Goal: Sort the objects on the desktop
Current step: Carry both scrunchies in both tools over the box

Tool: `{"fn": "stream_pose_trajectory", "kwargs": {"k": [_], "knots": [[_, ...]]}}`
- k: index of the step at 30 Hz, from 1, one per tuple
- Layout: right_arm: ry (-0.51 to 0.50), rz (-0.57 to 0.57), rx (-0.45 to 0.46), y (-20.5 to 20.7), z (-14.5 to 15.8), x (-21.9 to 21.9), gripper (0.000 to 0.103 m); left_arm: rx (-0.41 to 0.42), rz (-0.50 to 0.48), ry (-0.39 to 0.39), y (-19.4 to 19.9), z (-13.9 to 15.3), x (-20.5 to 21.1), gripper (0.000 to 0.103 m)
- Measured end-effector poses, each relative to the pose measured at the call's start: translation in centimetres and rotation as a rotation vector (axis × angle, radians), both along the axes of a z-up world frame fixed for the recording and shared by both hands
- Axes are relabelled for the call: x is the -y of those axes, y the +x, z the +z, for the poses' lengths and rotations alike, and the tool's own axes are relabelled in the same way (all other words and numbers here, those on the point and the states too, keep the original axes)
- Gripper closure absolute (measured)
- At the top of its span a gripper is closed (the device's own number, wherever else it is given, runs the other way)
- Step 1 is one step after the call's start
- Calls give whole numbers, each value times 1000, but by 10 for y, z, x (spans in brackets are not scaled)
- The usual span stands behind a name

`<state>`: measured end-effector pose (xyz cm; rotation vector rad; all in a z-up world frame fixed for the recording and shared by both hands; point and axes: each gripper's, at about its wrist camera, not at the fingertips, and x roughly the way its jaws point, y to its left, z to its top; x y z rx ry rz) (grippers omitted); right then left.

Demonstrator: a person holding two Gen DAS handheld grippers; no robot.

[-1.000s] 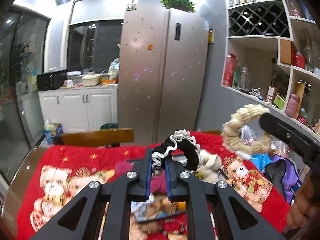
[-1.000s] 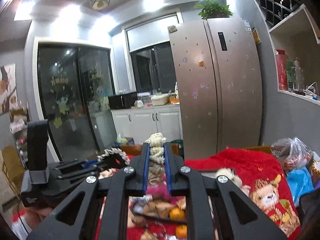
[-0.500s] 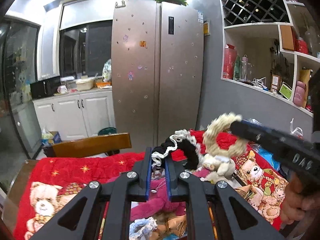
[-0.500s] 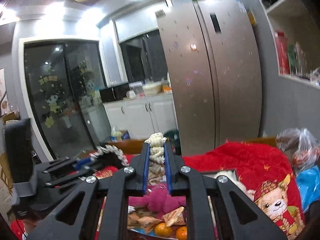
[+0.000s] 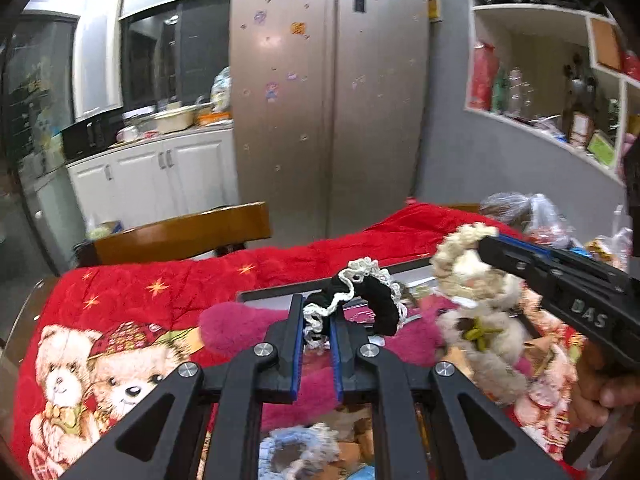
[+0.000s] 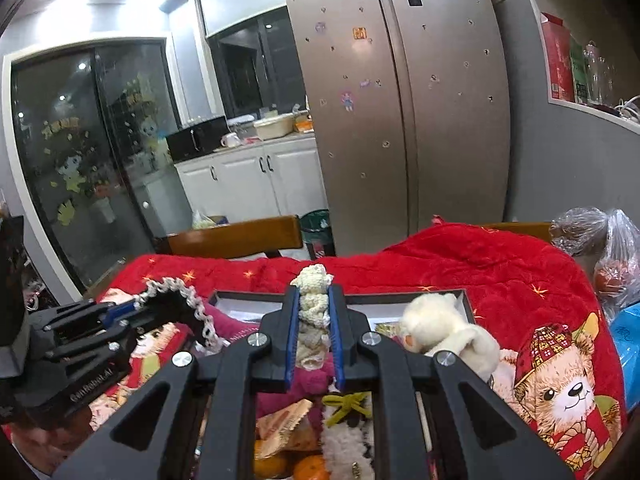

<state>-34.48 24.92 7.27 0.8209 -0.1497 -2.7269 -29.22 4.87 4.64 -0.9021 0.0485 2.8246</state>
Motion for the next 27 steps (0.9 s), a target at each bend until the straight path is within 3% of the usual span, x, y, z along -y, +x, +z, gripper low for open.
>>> {"fn": "stream_pose_trajectory", "kwargs": {"k": [3, 14, 27], "knots": [[-15, 13, 21, -3, -9, -1, 87, 24, 64, 0, -5, -8, 5, 92], [-14, 61, 35, 0, -15, 16, 87, 72, 26, 36, -6, -15, 5, 92], [-31, 80, 56, 2, -13, 18, 87, 55, -2, -19, -2, -13, -15, 92]]}}
